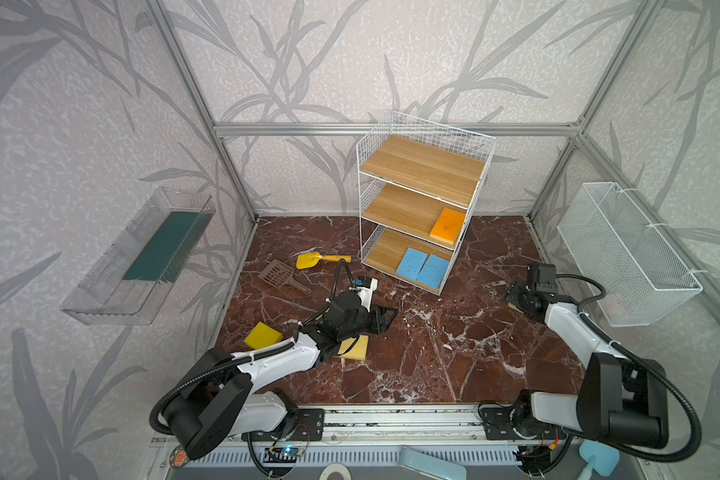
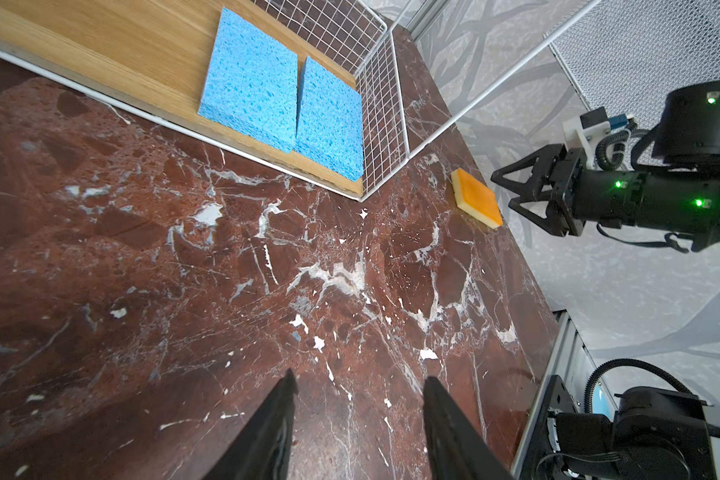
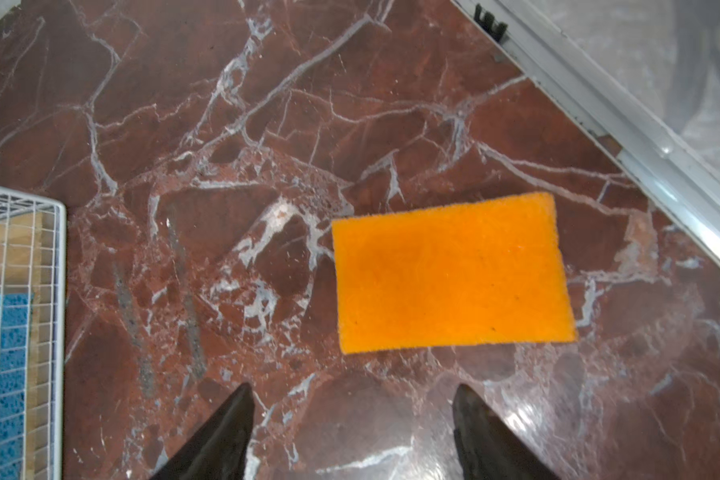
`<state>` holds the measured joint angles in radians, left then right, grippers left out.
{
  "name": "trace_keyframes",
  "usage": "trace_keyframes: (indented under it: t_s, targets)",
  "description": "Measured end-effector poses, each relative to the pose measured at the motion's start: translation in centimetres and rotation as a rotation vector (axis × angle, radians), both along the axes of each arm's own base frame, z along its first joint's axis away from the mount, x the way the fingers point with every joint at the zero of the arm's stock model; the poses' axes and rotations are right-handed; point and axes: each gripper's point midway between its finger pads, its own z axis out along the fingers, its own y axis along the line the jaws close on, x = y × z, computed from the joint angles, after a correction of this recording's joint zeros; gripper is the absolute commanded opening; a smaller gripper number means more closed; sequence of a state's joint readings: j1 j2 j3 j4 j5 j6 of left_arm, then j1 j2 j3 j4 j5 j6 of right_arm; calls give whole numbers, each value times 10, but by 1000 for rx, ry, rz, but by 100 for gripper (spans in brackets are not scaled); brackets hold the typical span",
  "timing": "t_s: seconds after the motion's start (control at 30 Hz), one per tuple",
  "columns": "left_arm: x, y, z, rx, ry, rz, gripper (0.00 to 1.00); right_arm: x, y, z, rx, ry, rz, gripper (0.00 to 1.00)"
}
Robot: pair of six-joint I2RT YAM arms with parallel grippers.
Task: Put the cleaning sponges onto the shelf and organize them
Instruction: 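Withdraw the left gripper from the shelf while the right gripper reaches the second orange sponge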
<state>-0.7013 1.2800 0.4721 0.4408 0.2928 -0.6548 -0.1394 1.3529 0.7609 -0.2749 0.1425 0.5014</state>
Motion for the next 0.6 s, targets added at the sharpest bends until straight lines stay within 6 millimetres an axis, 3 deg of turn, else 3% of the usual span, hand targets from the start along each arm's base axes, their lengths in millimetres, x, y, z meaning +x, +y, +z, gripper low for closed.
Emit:
trace_keyframes:
  t_s: [0.17, 0.37, 0.6]
  targets:
    - [-6, 5, -13, -3, 23, 9, 51, 21, -3, -11, -13, 53, 25, 67]
    - [-6, 5, -12, -8, 18, 10, 51, 17, -6, -37, -25, 154, 35, 63]
    - [-4, 4, -9, -23, 12, 13, 51, 21, -7, -53, -23, 215, 48, 56]
